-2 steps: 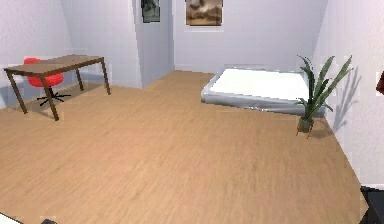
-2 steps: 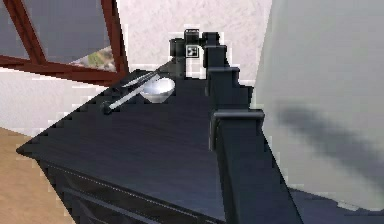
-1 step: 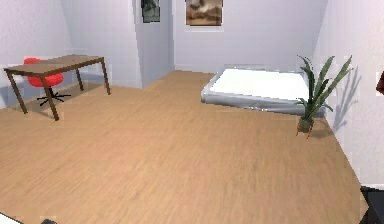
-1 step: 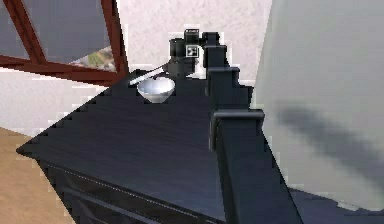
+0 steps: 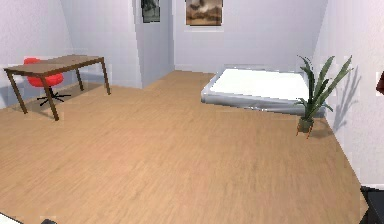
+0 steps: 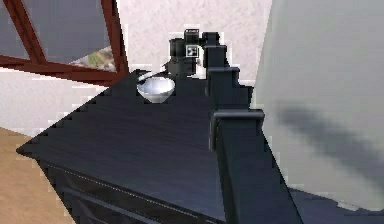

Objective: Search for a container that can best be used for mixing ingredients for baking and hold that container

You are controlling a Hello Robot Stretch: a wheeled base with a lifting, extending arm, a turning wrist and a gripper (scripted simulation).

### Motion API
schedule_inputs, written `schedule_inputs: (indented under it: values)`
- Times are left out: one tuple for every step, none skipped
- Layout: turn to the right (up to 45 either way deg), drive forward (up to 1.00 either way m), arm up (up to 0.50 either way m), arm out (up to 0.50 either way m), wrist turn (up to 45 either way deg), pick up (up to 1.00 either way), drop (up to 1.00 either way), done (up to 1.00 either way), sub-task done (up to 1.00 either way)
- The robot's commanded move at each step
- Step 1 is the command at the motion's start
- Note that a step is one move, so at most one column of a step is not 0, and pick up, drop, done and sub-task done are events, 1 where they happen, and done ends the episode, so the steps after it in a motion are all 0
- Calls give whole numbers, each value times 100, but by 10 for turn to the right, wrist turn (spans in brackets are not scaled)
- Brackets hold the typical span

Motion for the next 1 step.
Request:
schedule_inputs:
  values:
    - [0, 0, -4, 0, 0, 0, 0, 0, 0]
